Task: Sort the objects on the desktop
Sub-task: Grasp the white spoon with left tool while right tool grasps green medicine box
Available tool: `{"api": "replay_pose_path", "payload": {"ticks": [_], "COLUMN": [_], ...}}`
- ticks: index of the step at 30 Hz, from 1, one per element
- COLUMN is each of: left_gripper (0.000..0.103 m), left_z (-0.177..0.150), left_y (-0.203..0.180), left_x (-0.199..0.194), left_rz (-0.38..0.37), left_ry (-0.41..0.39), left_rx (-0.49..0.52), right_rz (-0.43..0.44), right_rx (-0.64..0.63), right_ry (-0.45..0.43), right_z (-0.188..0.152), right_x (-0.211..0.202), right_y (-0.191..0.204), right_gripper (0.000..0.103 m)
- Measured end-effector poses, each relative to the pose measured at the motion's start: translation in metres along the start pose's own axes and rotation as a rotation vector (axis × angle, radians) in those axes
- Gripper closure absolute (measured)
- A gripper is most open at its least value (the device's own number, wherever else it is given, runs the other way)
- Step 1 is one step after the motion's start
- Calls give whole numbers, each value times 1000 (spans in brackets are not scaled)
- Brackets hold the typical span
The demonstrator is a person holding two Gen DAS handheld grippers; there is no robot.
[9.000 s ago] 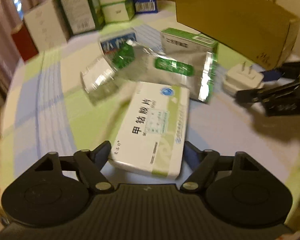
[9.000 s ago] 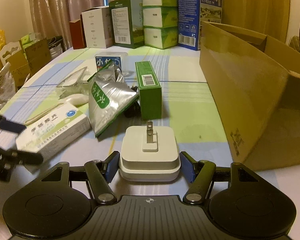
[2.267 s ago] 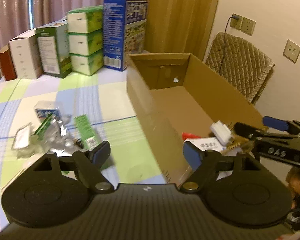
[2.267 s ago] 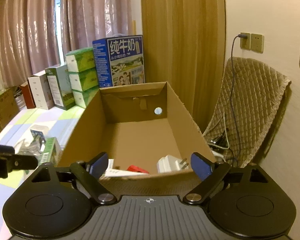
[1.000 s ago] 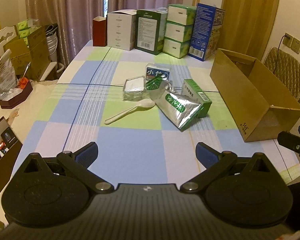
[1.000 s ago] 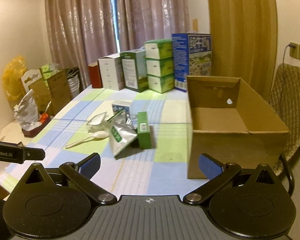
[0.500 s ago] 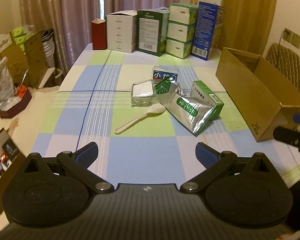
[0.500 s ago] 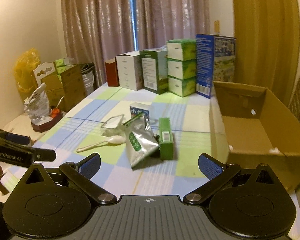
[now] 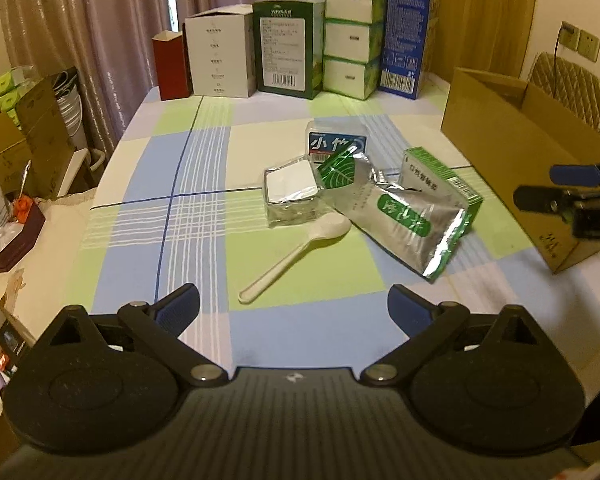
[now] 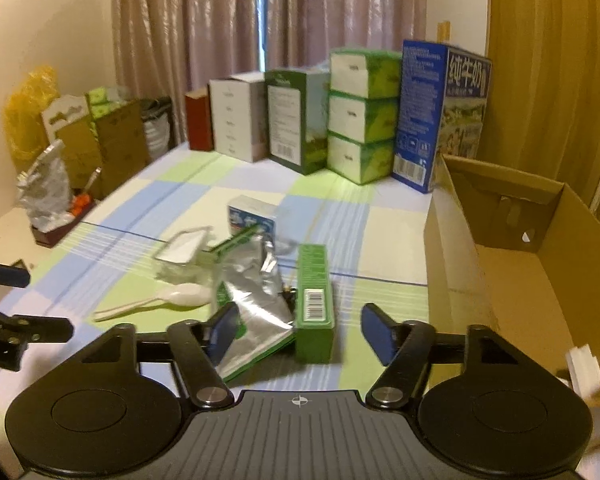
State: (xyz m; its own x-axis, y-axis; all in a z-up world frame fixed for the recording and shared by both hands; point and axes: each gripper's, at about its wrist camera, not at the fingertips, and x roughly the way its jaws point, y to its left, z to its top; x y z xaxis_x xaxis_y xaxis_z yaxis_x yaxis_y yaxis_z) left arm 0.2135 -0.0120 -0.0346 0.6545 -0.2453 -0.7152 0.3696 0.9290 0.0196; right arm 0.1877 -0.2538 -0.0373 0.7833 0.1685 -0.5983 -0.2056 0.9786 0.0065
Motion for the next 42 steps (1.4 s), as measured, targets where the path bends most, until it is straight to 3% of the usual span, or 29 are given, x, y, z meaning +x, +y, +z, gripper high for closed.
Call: {"api": "replay_pose_path", "payload": {"ticks": [7, 15, 19, 22, 27, 29, 32, 42], "left_gripper": [19, 24, 30, 40, 64, 81, 96, 99], "left_z": [12, 18, 21, 23, 24, 25, 23, -12], "left_y": [6, 8, 7, 3, 0, -2, -9, -51], "left_x": [49, 95, 114, 128, 140, 139, 133, 83], "left_rz": [-14, -55, -86, -96, -114, -115, -97, -106], "left_ry": [20, 11, 12, 25, 53, 64, 91, 151], "left_rx": [53, 131, 169, 213, 227, 216, 212, 107], "right_rz": [3, -1, -1, 3, -11, -20, -38, -74], "right_rx": [-31, 2, 13, 13, 8, -3, 0, 34], "right_ry": [62, 122, 137, 147, 150, 151, 151, 182], "right_z": [5, 3, 5, 3, 3, 2, -1, -56], "right_x": [49, 88, 97, 99, 98, 94, 81, 3], "right_y": [-7, -21, -24, -24, -20, -17, -14, -3], "right_gripper": [49, 55, 69, 75, 76, 76, 76, 76]}}
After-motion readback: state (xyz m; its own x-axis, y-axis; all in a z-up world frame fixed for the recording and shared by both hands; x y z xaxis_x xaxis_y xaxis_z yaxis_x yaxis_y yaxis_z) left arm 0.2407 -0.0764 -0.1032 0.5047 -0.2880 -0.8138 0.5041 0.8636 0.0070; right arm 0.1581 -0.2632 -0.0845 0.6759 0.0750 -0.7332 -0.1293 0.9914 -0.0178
